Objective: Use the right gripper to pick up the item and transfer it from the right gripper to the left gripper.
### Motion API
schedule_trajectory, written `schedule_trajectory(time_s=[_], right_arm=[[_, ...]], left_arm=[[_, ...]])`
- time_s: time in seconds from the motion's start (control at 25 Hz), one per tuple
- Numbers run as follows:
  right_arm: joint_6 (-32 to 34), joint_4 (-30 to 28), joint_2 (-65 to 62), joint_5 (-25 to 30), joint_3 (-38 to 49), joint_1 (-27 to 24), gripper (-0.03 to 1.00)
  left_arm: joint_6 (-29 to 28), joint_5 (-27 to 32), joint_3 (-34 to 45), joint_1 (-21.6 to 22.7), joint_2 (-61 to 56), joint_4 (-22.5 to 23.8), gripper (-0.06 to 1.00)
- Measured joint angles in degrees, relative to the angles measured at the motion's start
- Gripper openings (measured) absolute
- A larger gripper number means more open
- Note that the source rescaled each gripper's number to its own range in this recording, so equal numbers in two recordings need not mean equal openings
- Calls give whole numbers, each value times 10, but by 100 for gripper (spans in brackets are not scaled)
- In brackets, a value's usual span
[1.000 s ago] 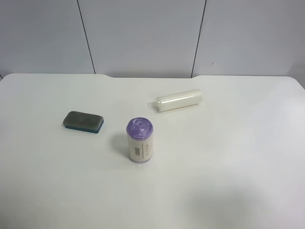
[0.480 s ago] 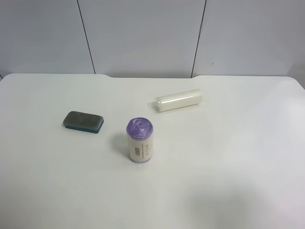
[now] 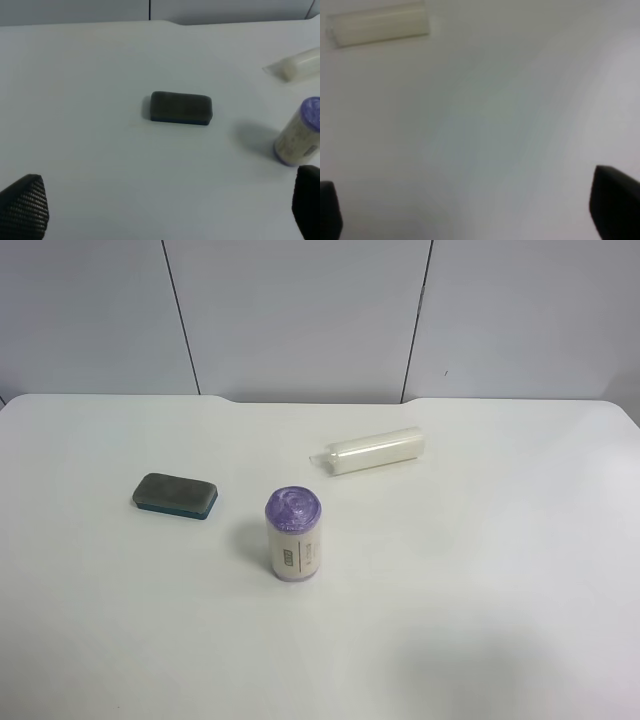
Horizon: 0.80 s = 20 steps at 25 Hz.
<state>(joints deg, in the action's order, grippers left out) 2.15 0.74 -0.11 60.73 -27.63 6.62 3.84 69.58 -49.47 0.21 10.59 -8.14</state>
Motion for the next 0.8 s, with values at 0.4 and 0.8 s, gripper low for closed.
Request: schedule_trajectory(time_s=[0.4, 0.8], right_arm=[[0, 0, 0, 0, 0, 0, 100], [0, 0, 0, 0, 0, 0, 100]], left_arm=[[29, -34, 168, 0, -81, -2, 99], [64, -80, 202, 0, -90, 0, 99]])
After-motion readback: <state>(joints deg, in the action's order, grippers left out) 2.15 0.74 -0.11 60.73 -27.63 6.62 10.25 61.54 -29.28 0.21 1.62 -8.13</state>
